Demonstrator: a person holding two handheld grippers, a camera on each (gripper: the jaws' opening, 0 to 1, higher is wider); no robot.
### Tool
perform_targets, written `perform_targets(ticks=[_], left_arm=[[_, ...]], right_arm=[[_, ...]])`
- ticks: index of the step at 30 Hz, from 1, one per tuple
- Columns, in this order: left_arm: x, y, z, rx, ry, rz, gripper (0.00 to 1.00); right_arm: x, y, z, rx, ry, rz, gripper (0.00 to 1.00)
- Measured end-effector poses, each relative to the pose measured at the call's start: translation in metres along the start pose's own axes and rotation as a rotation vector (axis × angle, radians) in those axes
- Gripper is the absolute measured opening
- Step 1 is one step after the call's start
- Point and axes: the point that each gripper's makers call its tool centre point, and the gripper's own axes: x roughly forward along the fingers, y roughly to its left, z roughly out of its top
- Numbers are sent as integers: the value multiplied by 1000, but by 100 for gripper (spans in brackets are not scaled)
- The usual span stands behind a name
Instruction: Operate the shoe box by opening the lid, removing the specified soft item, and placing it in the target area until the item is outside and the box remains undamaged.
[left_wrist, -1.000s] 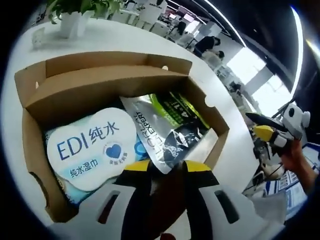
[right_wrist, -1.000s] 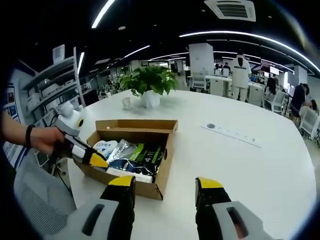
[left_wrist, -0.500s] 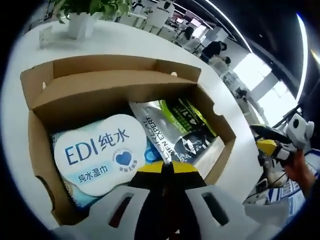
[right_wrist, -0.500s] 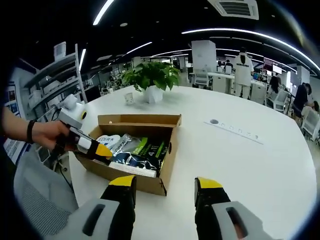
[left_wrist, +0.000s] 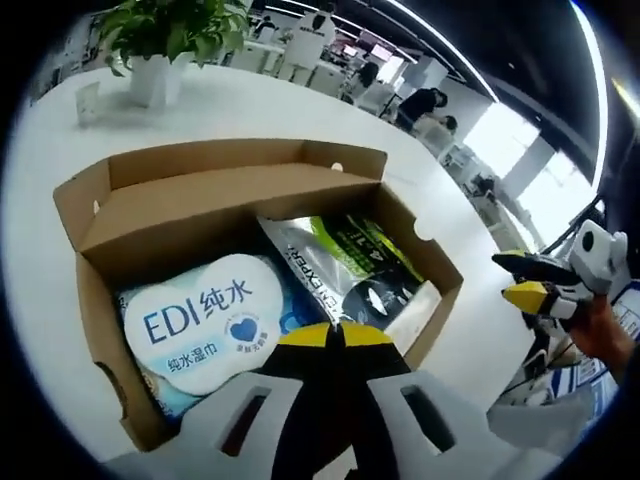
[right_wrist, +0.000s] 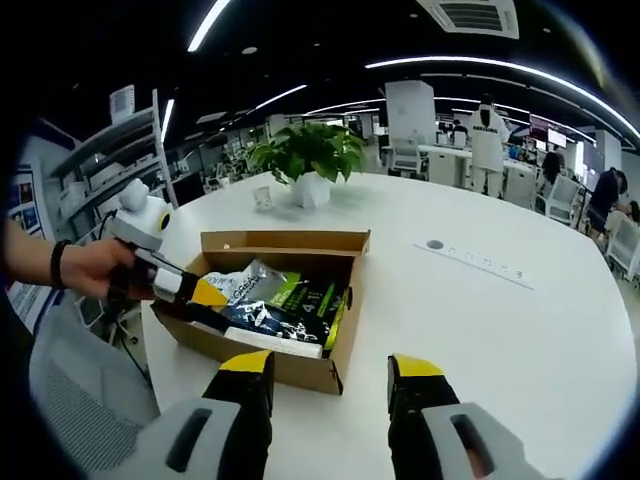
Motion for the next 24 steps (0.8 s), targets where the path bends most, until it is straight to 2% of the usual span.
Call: perform_targets(ticks=[4,8,24], left_arm=[[-5,3,0,15,2,5,1],[-10,6,-1,77,10,16,1],[-26,29,-6,82,23,30,0]], right_arm=[[1,5,1,-4,-3,10,43],[6,12,2,-3,-6,33,39],[43,46,17,-18,21,132,39]])
